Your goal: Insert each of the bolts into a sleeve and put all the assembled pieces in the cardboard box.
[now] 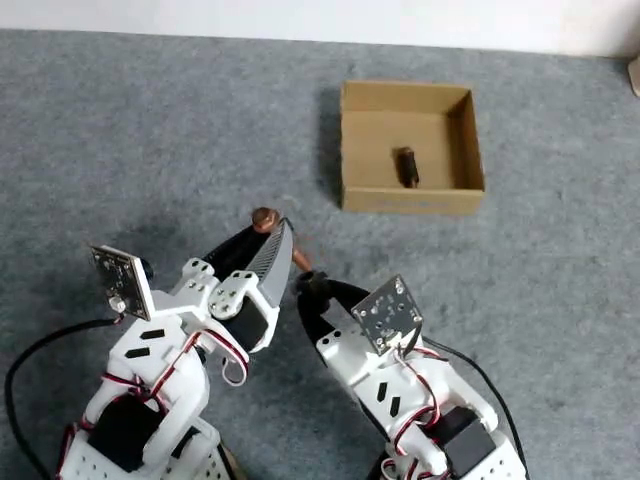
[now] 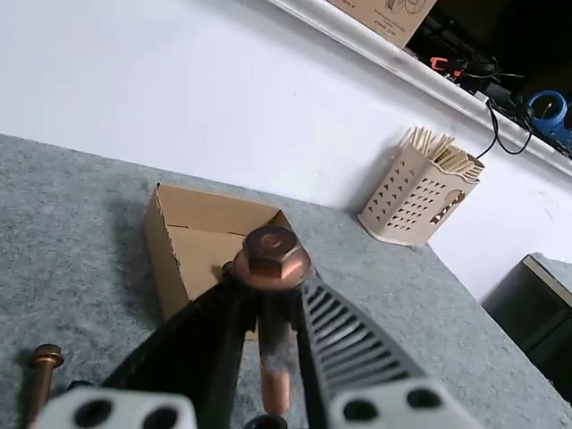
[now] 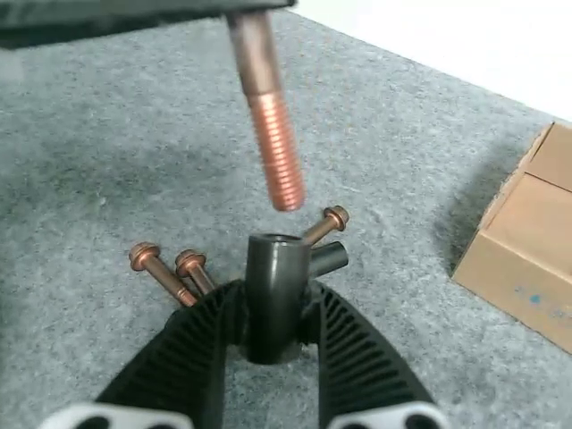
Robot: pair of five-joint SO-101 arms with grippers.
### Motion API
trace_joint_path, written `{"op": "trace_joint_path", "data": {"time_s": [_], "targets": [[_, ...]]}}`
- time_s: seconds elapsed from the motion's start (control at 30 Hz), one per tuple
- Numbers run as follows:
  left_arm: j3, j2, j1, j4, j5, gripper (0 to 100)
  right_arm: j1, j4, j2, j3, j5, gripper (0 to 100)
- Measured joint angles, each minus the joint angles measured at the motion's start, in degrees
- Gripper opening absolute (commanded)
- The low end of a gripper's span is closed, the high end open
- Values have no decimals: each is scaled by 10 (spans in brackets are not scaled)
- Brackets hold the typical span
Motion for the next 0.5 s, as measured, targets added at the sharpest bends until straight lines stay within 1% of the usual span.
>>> {"op": "trace_joint_path", "data": {"time_s": [0.1, 0.27, 0.5], "targets": [[0, 5, 0, 0, 0, 6, 0, 0, 0, 0, 0, 5], [0, 63, 25, 0, -3, 6, 1, 1, 0, 0, 0, 5], [-4, 82, 44, -3, 1, 6, 40, -19, 1, 1, 0, 5]]}}
